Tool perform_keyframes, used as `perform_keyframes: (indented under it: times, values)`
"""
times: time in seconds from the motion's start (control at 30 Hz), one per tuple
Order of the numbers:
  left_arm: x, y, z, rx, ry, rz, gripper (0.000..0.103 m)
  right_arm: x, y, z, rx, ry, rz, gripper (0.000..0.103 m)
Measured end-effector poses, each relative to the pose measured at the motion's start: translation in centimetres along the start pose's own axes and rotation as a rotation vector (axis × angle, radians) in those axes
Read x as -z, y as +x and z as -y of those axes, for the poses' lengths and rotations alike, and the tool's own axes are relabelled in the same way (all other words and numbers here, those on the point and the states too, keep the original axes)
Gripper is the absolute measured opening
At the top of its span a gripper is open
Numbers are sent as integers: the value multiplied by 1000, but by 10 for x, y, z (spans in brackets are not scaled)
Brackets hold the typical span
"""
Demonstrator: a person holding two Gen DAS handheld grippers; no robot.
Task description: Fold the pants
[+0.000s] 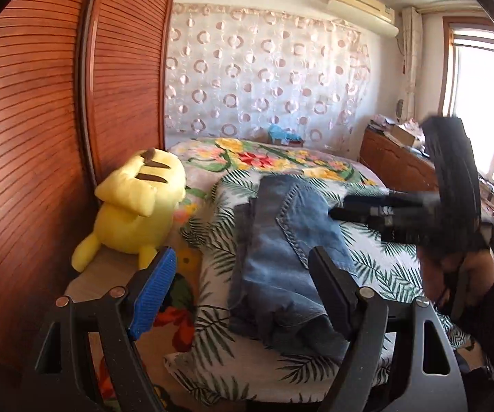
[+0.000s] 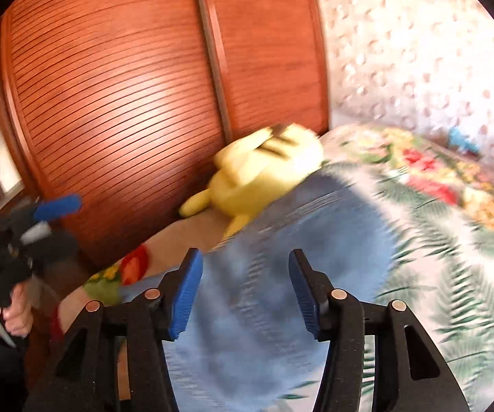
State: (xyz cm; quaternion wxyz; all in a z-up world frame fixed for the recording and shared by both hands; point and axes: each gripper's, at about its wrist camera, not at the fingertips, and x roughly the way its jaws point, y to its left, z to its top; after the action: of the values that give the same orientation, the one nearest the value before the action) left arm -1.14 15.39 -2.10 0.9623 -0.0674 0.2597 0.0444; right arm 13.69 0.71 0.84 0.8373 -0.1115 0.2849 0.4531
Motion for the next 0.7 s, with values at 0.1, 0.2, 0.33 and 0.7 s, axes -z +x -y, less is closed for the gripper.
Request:
perform_keyframes:
  times: [0.1, 0.2, 0.33, 0.7]
  values:
    - [5, 16, 9, 12, 15, -35, 80, -4, 2, 19, 72, -11, -3, 57]
    - [12, 35, 14, 20, 15, -78, 80, -2, 9, 34, 104, 4, -34, 58]
    - [28, 56, 13, 1, 11, -142, 80, -6, 26, 51, 119, 35, -74, 63]
    - [60, 77, -3, -10, -26, -209, 80, -20, 79, 82, 105, 102, -147, 83]
